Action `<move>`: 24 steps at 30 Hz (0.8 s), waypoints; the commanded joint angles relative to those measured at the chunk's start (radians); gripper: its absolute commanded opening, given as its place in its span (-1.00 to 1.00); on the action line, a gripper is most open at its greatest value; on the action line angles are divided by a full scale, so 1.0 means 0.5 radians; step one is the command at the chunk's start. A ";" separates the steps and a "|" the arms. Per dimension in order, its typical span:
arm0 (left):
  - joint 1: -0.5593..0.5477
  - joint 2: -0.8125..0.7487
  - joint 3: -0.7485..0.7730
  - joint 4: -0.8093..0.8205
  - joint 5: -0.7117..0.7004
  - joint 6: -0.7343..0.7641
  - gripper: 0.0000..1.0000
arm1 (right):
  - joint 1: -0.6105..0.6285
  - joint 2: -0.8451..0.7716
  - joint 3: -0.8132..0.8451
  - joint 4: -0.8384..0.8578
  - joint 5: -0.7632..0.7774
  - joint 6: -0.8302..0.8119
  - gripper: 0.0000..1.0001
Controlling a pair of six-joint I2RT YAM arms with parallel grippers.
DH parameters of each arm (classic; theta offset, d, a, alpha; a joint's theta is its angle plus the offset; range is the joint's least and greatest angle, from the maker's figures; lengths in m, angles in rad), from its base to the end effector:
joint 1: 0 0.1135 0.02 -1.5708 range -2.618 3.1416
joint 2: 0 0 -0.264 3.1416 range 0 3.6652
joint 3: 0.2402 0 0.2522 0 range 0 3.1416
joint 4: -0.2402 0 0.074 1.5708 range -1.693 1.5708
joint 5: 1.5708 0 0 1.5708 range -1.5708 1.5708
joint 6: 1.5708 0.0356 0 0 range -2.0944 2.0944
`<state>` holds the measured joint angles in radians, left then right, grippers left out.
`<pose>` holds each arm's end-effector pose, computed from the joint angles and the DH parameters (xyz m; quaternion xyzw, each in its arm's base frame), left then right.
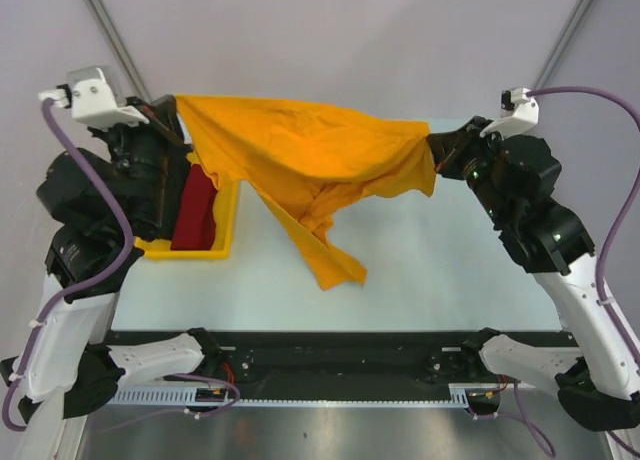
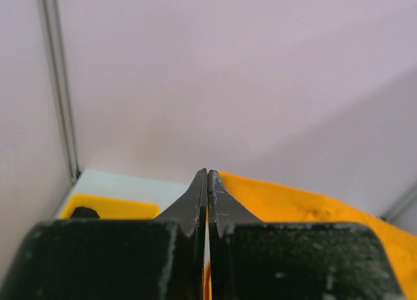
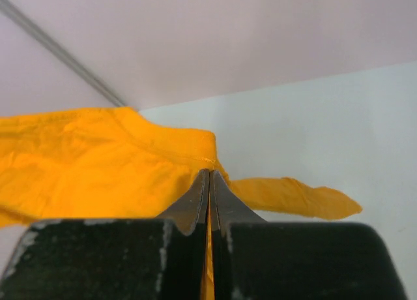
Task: Roll the t-shirts
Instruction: Flatten out the T-shirt at the center of the board.
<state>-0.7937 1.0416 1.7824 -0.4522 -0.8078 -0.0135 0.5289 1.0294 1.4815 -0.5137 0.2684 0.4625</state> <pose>0.1036 -0.0686 0.5790 -0.0822 0.6284 -0.0733 0.7701 0.1655 0.0858 0.4941 0.0676 0.7246 0.2371 0.6435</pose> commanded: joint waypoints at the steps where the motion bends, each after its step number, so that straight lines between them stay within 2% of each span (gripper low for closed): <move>1: 0.099 0.128 0.208 0.466 -0.124 0.386 -1.00 | 0.426 0.067 0.307 -0.111 0.339 -0.173 -1.00; 2: 0.175 0.217 0.333 0.463 -0.085 0.374 -1.00 | 0.646 0.098 0.432 -0.126 0.414 -0.204 -1.00; 6: 0.430 0.462 0.641 0.350 0.148 0.199 -1.00 | 1.129 0.282 0.694 -0.142 0.800 -0.455 -1.00; 8: 0.623 0.594 0.827 0.267 0.384 -0.040 -1.00 | 1.240 0.432 0.789 -0.102 1.076 -0.584 -1.00; 10: 0.719 0.827 0.987 0.162 0.556 -0.229 -1.00 | 1.179 0.545 0.967 -0.175 1.175 -0.664 -1.00; 11: 0.768 0.907 1.024 0.141 0.703 -0.273 -1.00 | 1.094 0.643 1.010 -0.218 1.154 -0.664 -1.00; 13: 0.780 1.180 1.110 0.138 0.869 -0.356 -1.00 | 0.705 0.699 1.023 -0.322 1.019 -0.582 -1.00; 14: 0.780 1.306 1.162 0.089 1.049 -0.393 -1.00 | 0.530 0.724 0.992 -0.368 0.925 -0.506 -1.00; 15: 0.780 1.532 1.214 0.058 1.136 -0.484 -1.00 | 0.121 0.727 0.891 -0.475 0.693 -0.426 -1.00; 17: 0.762 1.772 1.313 0.018 1.460 -0.577 -1.00 | -0.252 0.693 0.677 -0.510 0.428 -0.208 -1.00; 18: 0.738 1.873 1.319 0.021 1.526 -0.629 -1.00 | -0.649 0.675 0.548 -0.461 0.162 -0.149 -1.00; 19: 0.671 2.084 1.325 0.024 1.572 -0.636 -1.00 | -0.802 0.660 0.228 -0.412 0.008 -0.040 -1.00; 21: 0.597 2.281 1.328 0.036 1.682 -0.666 -1.00 | -1.103 0.702 -0.041 -0.280 -0.317 0.029 -1.00; 22: 0.539 2.437 1.338 0.045 1.716 -0.684 -0.99 | -1.234 0.751 -0.197 -0.261 -0.367 0.044 -1.00; 23: 0.523 2.518 1.335 0.067 1.759 -0.715 -0.94 | -1.269 0.800 -0.259 -0.243 -0.423 0.044 -1.00; 24: 0.508 2.570 1.332 0.076 1.824 -0.788 -0.72 | -1.291 0.895 -0.303 -0.219 -0.472 0.041 -1.00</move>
<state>-0.4644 2.2055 2.4496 -0.3580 -0.0998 -0.2951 -0.0376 1.4284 1.4349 -0.6407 0.2825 0.4034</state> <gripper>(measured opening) 0.026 0.007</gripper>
